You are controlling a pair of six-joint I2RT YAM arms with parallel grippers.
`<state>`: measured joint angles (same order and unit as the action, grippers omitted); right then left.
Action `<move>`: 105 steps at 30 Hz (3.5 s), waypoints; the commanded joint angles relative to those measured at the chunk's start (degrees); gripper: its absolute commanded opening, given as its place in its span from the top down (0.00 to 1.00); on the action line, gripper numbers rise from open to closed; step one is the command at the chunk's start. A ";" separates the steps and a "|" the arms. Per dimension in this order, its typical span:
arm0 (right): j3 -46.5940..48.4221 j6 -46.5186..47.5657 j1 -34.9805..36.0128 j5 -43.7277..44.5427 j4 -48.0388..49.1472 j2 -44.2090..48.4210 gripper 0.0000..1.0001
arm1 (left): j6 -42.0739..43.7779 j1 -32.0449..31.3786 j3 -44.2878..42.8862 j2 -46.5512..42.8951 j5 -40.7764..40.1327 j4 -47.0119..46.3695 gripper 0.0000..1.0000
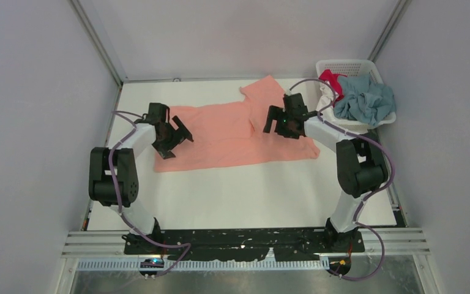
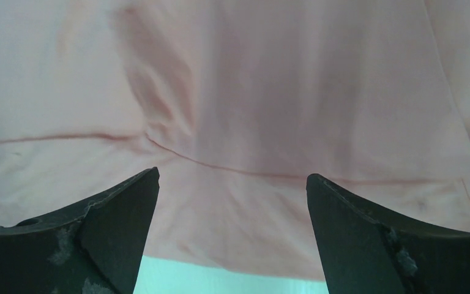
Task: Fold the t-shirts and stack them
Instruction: Fold the flattened tshirt in 1/3 of the way, then grab the side of the flattened tshirt furthest away from the robot with both arms
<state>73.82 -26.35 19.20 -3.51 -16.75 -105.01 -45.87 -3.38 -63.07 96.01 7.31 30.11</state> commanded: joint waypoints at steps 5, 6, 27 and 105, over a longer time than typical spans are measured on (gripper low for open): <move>-18.97 -1.08 -1.76 -1.31 3.26 8.11 0.05 | -0.06 -2.22 3.47 2.68 4.81 -2.30 0.01; -22.20 -1.38 -1.72 -2.33 3.33 10.47 0.05 | -0.09 -2.32 5.12 1.96 5.35 -2.26 0.00; -45.26 -5.07 0.91 -9.68 -31.20 45.15 0.05 | -0.75 -8.38 34.50 -23.14 3.44 7.12 0.00; 53.99 14.02 -1.97 11.39 -24.75 -37.44 0.12 | 9.04 17.35 -22.48 16.66 -0.10 19.85 0.05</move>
<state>125.14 -13.61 16.19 4.25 -36.60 -142.12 -36.99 13.89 -83.40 113.08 7.53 48.66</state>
